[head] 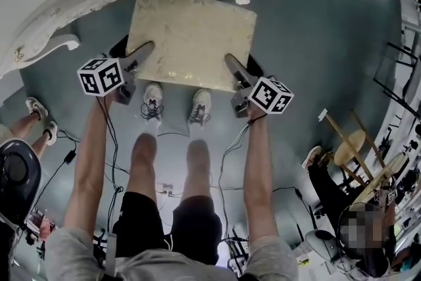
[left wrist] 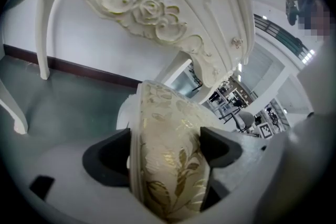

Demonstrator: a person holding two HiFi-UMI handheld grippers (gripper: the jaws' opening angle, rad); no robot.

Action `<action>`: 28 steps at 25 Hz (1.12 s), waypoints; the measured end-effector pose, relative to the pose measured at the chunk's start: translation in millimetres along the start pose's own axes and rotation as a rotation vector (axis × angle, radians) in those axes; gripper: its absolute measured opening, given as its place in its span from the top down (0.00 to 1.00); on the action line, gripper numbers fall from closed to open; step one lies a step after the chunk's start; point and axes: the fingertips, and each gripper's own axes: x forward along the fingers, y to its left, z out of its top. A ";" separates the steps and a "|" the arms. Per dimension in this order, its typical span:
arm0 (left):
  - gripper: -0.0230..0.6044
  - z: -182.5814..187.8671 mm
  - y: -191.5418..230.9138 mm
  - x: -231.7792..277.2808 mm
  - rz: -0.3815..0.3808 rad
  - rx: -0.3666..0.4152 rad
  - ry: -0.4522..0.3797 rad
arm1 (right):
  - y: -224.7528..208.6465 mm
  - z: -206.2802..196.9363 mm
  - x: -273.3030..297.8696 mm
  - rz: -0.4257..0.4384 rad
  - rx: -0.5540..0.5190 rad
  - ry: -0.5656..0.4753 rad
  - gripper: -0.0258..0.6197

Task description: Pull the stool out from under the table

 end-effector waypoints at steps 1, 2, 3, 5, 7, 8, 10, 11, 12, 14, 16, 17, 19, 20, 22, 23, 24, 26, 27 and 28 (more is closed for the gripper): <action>0.30 1.0 -15.9 4.8 -0.008 0.013 0.001 | -6.2 5.8 -14.4 -0.002 0.004 -0.014 0.32; 0.30 2.7 -31.0 10.6 -0.019 0.028 0.005 | -12.6 11.3 -28.0 -0.007 0.010 -0.031 0.32; 0.30 4.5 -43.8 17.0 -0.032 0.045 0.011 | -18.8 15.5 -39.9 -0.014 0.017 -0.050 0.32; 0.30 5.6 -62.1 29.0 -0.057 0.074 0.031 | -29.7 17.8 -58.7 -0.032 0.036 -0.087 0.32; 0.30 3.0 -75.3 38.3 -0.076 0.097 0.053 | -39.1 15.4 -74.3 -0.049 0.059 -0.116 0.32; 0.30 1.3 -82.8 42.7 -0.084 0.107 0.063 | -44.0 14.5 -82.9 -0.055 0.070 -0.129 0.32; 0.30 -2.8 -102.4 51.8 -0.100 0.128 0.083 | -55.1 14.0 -103.5 -0.067 0.092 -0.155 0.33; 0.30 -5.2 -113.1 56.5 -0.108 0.140 0.093 | -61.1 13.3 -114.4 -0.074 0.102 -0.169 0.33; 0.30 -8.3 -123.4 61.5 -0.117 0.153 0.103 | -67.5 11.9 -125.0 -0.082 0.113 -0.182 0.33; 0.30 -16.0 -142.5 72.6 -0.136 0.178 0.123 | -81.0 7.3 -144.9 -0.097 0.134 -0.206 0.33; 0.30 -23.9 -160.6 84.7 -0.158 0.202 0.146 | -94.8 2.3 -163.7 -0.113 0.158 -0.233 0.34; 0.30 -27.6 -169.8 91.0 -0.169 0.215 0.157 | -101.5 -0.3 -173.2 -0.122 0.169 -0.249 0.34; 0.30 -35.1 -189.4 102.9 -0.189 0.242 0.180 | -114.9 -5.1 -193.2 -0.140 0.191 -0.279 0.34; 0.30 -39.4 -200.0 108.3 -0.199 0.254 0.191 | -121.4 -7.5 -203.9 -0.148 0.202 -0.293 0.34; 0.30 -47.8 -220.3 118.3 -0.219 0.278 0.212 | -133.7 -12.4 -224.2 -0.164 0.223 -0.320 0.34; 0.30 -51.4 -228.8 123.2 -0.229 0.290 0.222 | -139.1 -15.0 -232.7 -0.172 0.233 -0.334 0.34; 0.30 -54.7 -236.5 128.0 -0.240 0.302 0.233 | -144.0 -18.1 -240.1 -0.181 0.243 -0.348 0.34; 0.30 -61.8 -251.0 137.8 -0.261 0.328 0.256 | -153.7 -25.6 -254.4 -0.199 0.266 -0.376 0.34; 0.30 -66.3 -258.9 142.9 -0.271 0.341 0.268 | -159.2 -29.6 -262.1 -0.208 0.277 -0.389 0.34; 0.30 -71.3 -267.3 148.0 -0.280 0.354 0.279 | -165.2 -33.8 -270.1 -0.216 0.289 -0.401 0.34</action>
